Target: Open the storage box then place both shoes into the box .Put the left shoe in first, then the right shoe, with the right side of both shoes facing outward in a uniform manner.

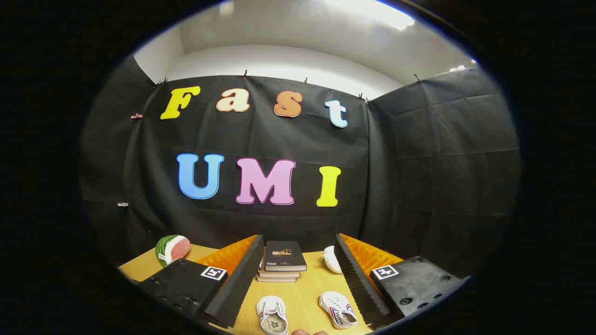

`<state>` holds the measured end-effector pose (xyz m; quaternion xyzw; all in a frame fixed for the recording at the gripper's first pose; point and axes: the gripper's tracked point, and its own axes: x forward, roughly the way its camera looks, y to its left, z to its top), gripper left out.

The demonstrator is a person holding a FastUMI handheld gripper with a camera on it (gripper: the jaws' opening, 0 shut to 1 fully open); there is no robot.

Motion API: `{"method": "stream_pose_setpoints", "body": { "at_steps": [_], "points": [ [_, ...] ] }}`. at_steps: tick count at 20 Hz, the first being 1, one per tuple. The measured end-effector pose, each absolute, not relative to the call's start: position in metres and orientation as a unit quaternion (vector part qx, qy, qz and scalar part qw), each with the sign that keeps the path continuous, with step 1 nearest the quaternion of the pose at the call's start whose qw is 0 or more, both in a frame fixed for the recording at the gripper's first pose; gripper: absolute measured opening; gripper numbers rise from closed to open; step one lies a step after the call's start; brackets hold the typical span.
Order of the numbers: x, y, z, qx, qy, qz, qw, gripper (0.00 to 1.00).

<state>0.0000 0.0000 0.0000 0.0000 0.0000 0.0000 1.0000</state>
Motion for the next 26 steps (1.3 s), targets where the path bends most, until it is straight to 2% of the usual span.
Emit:
{"method": "stream_pose_setpoints", "body": {
  "at_steps": [16,22,26],
  "points": [
    [0.020,0.014,-0.008,0.007,0.038,0.027,0.999,0.97],
    [0.041,0.031,-0.031,0.032,0.088,0.057,0.994,0.97],
    [0.052,0.056,-0.062,0.076,0.154,0.105,0.979,0.98]
  ]
}}
